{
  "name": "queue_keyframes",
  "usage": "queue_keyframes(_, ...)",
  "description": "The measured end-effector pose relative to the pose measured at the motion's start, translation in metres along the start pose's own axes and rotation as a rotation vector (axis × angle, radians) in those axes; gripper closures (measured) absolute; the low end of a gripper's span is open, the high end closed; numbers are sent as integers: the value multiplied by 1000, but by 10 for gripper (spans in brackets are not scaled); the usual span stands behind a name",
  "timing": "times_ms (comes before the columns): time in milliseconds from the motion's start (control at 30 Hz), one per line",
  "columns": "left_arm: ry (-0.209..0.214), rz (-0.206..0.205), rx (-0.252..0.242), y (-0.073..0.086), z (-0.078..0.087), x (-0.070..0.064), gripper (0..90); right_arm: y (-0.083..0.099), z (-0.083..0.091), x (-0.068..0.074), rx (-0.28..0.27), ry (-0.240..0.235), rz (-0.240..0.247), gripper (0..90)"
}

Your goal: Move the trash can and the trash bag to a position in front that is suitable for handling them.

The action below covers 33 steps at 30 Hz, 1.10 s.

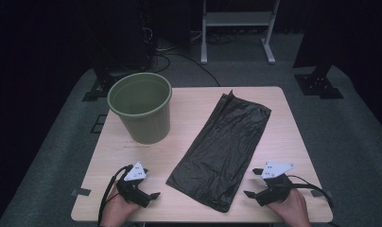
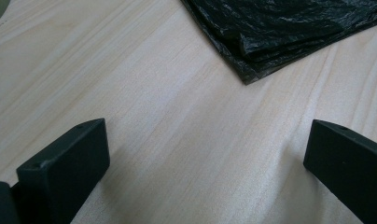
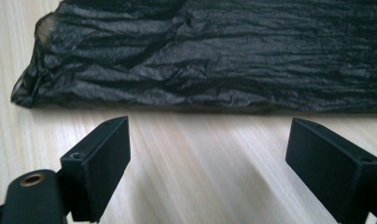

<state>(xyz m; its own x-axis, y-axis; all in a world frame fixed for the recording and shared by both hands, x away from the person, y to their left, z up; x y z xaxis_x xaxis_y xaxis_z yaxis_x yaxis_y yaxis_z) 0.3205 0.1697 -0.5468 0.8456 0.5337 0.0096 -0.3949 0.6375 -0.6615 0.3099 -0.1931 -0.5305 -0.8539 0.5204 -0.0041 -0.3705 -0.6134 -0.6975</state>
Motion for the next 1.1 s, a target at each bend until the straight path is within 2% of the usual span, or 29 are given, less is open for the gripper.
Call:
queue_keyframes(367, 0, 0, 0, 0, 0, 0, 0, -14, -8, 2, -9, -8, -2, 123)
queue_keyframes(567, 0, 0, 0, 0, 0, 0, 0, -24, -10, 4, -34, -24, -4, 123)
queue_keyframes(800, 0, 0, 0, 0, 0, 0, 0, -29, -24, 9, -6, -35, 22, 123)
queue_keyframes(1100, 0, 0, 0, 0, 0, 0, 0, -24, -35, 9, 34, -40, 19, 123)
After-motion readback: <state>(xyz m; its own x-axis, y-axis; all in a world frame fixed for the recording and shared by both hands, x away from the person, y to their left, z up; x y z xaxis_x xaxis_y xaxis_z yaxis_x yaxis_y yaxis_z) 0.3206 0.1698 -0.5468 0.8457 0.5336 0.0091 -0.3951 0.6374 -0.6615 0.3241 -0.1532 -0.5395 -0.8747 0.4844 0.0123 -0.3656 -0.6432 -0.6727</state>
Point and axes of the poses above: each handheld gripper's, and its own axes: z roughly backward along the jaws, y roughly out of its underside, x roughly to its left, the point moved 9 cm from there along -z, roughly forward along the jaws, and after that the axes turned 4 degrees about x, right-handed, at the moved point
